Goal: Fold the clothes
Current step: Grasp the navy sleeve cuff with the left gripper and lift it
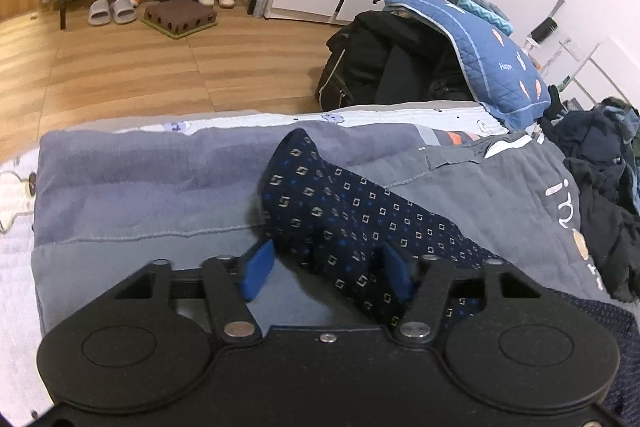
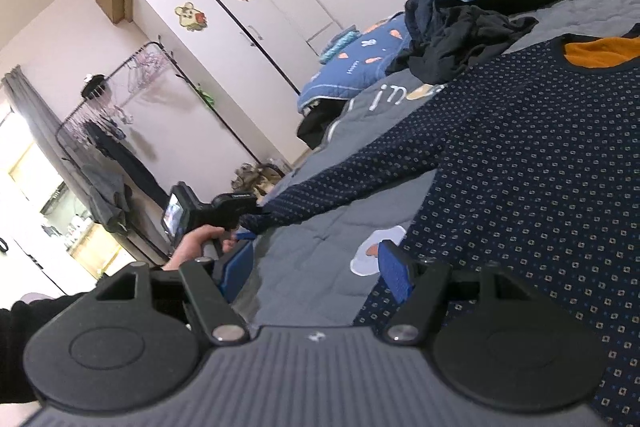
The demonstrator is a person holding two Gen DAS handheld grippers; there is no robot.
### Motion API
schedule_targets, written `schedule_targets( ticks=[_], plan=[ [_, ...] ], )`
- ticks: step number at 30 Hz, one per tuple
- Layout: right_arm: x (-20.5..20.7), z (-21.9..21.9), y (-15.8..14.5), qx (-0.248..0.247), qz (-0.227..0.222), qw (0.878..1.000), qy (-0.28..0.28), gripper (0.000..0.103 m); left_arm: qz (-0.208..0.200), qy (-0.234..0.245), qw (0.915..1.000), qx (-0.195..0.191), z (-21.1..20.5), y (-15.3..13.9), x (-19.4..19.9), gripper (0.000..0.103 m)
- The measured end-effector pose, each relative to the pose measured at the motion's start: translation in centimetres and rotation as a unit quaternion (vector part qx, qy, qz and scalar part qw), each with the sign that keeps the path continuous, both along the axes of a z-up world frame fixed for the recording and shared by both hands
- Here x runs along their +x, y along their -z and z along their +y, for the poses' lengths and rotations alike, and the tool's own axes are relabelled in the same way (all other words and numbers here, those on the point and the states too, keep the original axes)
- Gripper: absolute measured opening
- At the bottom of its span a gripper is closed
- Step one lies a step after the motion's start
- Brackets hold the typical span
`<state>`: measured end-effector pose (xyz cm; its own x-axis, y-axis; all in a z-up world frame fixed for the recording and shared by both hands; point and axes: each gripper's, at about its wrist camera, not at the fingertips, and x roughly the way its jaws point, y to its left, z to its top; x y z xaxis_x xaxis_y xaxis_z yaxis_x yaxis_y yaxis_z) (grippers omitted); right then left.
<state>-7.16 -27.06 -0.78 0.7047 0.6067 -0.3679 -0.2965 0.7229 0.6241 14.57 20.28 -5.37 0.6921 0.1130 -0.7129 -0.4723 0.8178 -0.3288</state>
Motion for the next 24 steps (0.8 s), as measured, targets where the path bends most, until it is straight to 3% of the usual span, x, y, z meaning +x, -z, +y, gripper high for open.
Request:
schedule_targets(
  ticks=[3, 6, 15, 18, 24],
  plan=[
    [-0.1, 0.2, 0.0, -0.007, 0.001, 1.0, 0.002, 0.068, -0.002, 0.015, 0.9999, 0.003, -0.1, -0.2, 0.3, 0.019],
    [-0.1, 0.3, -0.1, -0.016, 0.001, 1.0, 0.004, 0.068, -0.015, 0.019, 0.9995, 0.022, -0.6, -0.9, 0.3, 0.012],
    [0.2, 0.0, -0.1, -0.012, 0.012, 1.0, 0.006, 0.07, -0.046, 0.058, 0.9951, 0.066, -2.1, -3.4, 0.7, 0.01],
    [0.3, -0.2, -0.2, -0.011, 0.012, 1.0, 0.008, 0.071, -0.059, 0.085, 0.9906, 0.09, -3.5, -4.9, 0.9, 0.01],
    [0.2, -0.8, -0.4, -0.008, 0.013, 1.0, 0.016, 0.071, -0.101, 0.156, 0.9773, 0.102, -8.4, -8.1, 0.9, 0.009]
  ],
)
